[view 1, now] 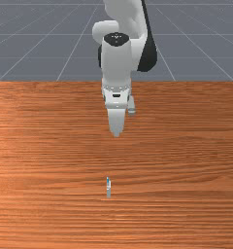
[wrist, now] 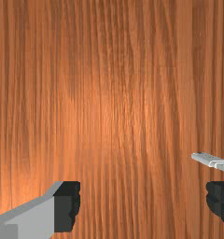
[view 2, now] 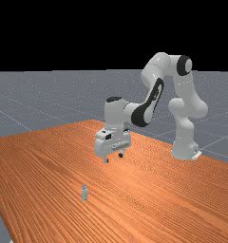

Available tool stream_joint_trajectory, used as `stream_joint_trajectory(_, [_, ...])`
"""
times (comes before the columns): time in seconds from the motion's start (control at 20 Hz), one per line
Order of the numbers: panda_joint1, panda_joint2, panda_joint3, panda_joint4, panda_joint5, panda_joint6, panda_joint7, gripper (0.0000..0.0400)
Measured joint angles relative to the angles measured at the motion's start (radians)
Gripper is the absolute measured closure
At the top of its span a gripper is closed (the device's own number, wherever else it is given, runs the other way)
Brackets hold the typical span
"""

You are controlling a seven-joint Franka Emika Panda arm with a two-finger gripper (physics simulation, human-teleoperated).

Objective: Rotate the USB body for 90 degree with plug right ward

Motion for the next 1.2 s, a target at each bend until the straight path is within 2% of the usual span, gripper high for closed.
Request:
stream_joint_trajectory(0.05, [0.0,0.0,0.0,0.0,0.0,0.0,0.0,0.0157])
stream_joint_trajectory(0.1, [0.0,0.0,0.0,0.0,0.0,0.0,0.0,0.0252])
stream_joint_trajectory(0.15, [0.0,0.0,0.0,0.0,0.0,0.0,0.0,0.031])
stream_joint_trajectory(0.25, [0.0,0.0,0.0,0.0,0.0,0.0,0.0,0.0367])
stream_joint_trajectory(0.3, [0.01,0.035,-0.009,0.059,-0.021,-0.024,0.018,0.038])
stream_joint_trajectory(0.4, [0.009,0.105,-0.008,0.173,-0.017,-0.068,0.014,0.0393])
stream_joint_trajectory(0.5, [0.009,0.134,-0.008,0.173,-0.016,-0.028,0.015,0.0397])
stream_joint_trajectory(0.6, [0.008,0.072,-0.008,0.053,-0.016,0.019,0.015,0.0399])
stream_joint_trajectory(0.7, [-0.022,0.088,-0.009,0.089,-0.004,-0.038,-0.043,0.04])
stream_joint_trajectory(0.85, [-0.032,0.183,-0.014,0.255,-0.002,-0.121,-0.043,0.04])
stream_joint_trajectory(0.95, [-0.042,0.247,-0.003,0.358,0.015,-0.124,-0.056,0.04])
stream_joint_trajectory(1.1, [-0.046,0.218,0.0,0.366,0.023,-0.172,-0.062,0.04])
stream_joint_trajectory(1.2, [-0.036,0.201,-0.01,0.359,0.005,-0.165,-0.047,0.04])
